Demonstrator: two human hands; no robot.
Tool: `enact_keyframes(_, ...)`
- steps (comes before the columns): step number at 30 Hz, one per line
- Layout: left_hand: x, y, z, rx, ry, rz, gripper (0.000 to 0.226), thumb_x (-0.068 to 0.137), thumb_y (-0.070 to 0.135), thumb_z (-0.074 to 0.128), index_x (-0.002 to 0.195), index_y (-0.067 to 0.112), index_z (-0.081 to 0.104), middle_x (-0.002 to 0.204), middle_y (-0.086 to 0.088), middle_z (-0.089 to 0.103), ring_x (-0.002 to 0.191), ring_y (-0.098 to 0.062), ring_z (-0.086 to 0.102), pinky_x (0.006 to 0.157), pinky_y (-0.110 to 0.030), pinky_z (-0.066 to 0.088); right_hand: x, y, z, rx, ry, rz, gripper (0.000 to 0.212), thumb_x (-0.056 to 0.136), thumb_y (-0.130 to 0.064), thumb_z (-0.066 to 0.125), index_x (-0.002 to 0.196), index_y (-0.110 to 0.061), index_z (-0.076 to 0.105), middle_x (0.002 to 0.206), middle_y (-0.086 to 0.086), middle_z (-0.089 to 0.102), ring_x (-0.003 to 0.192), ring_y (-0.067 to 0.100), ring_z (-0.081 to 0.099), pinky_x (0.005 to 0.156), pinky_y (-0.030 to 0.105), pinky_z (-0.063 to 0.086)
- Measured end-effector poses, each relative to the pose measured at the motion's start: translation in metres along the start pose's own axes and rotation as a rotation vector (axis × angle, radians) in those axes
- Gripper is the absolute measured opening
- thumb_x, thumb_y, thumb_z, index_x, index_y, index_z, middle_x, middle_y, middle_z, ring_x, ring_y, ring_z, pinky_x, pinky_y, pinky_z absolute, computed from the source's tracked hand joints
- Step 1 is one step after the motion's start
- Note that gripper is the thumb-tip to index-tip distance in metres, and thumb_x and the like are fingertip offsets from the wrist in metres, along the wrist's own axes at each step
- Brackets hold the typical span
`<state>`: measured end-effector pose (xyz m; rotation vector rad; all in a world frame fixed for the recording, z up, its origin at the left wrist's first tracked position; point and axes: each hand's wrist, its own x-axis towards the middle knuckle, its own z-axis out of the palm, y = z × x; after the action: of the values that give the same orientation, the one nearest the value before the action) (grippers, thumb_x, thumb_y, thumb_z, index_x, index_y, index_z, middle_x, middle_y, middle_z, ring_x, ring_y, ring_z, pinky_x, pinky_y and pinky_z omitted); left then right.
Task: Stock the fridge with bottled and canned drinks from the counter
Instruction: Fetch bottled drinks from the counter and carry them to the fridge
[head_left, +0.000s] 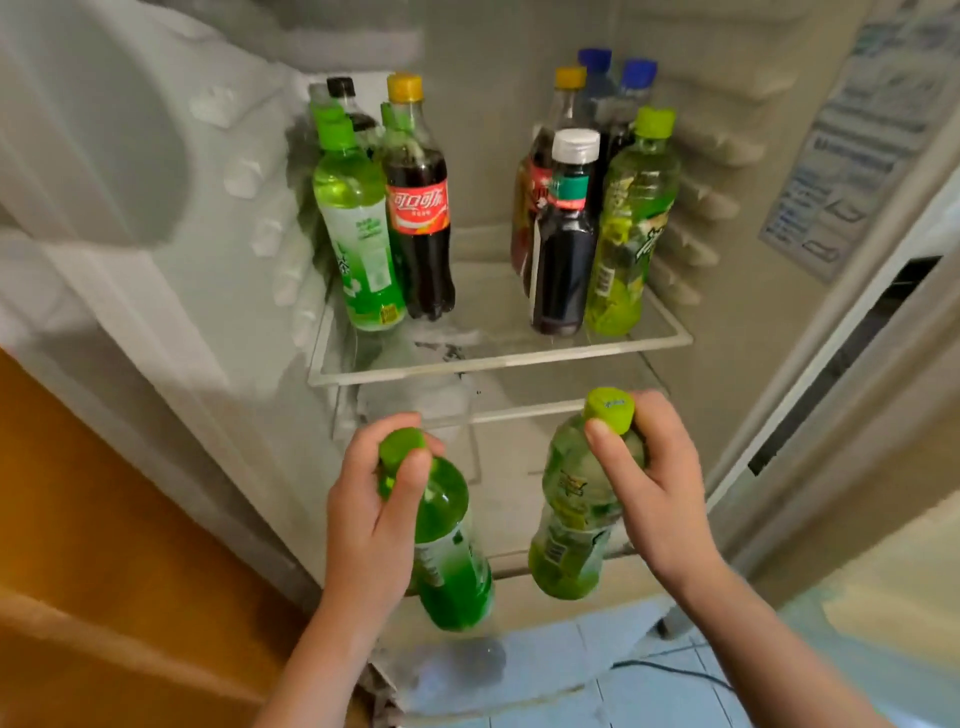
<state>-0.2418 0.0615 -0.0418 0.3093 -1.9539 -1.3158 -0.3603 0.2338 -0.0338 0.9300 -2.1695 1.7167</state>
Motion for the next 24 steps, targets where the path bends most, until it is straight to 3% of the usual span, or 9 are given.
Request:
enact_keyframes(6,0.07,0.017,-0.015,-0.008,0.071,0.095,0.019,0.088,0.041,0.045,0.103,0.041,0.057,0.091,0.01,0.068,0.091,-0.002,0.061,0.079,-0.007,0.044,0.08,-0.021,0.016,0.132,0.085,-0.125,0.006,0.088,-0.038,0.051,0.083,-0.034,0.052,0.081,-0.011,0.048,0.077,0.009,0.049,0.072,0.028,0.041)
enact_keyframes(9,0.105,0.031,-0.024,0.039,0.146,0.194,0.022,0.09,0.035,0.044,0.103,0.027,0.059,0.086,0.007,0.068,0.089,0.0,0.061,0.079,-0.004,0.04,0.114,-0.034,0.026,0.198,0.11,-0.156,0.008,0.087,-0.039,0.051,0.084,-0.031,0.052,0.082,-0.002,0.049,0.078,0.012,0.048,0.075,0.034,0.042)
enact_keyframes(13,0.144,0.044,-0.03,0.019,0.289,0.242,0.017,0.092,0.028,0.047,0.1,0.038,0.058,0.087,0.008,0.067,0.087,-0.001,0.061,0.077,-0.007,0.043,0.15,-0.045,0.044,0.232,0.11,-0.223,0.007,0.088,-0.037,0.051,0.084,-0.032,0.052,0.081,-0.004,0.05,0.078,0.013,0.049,0.074,0.033,0.043)
enact_keyframes(17,0.18,0.041,-0.027,0.027,0.36,0.286,0.017,0.092,0.032,0.048,0.104,0.041,0.054,0.088,0.006,0.067,0.091,-0.012,0.063,0.084,-0.021,0.046,0.179,-0.049,0.072,0.208,0.108,-0.254,0.006,0.089,-0.04,0.051,0.085,-0.036,0.052,0.083,-0.008,0.052,0.082,0.013,0.05,0.077,0.03,0.041)
enact_keyframes(21,0.2,0.028,-0.016,0.092,0.39,0.305,0.016,0.092,0.029,0.051,0.105,0.036,0.054,0.087,0.004,0.065,0.081,0.006,0.058,0.073,-0.001,0.037,0.199,-0.042,0.099,0.133,0.102,-0.238,0.014,0.089,-0.043,0.05,0.088,-0.03,0.055,0.085,-0.008,0.055,0.085,0.011,0.052,0.078,0.02,0.039)
enact_keyframes(24,0.21,0.018,-0.01,0.129,0.444,0.28,0.017,0.091,0.024,0.053,0.107,0.025,0.057,0.089,-0.001,0.067,0.082,0.011,0.056,0.073,0.002,0.034,0.209,-0.034,0.114,0.085,0.084,-0.229,0.017,0.089,-0.045,0.051,0.089,-0.029,0.056,0.084,-0.008,0.055,0.084,0.007,0.05,0.075,0.011,0.035)
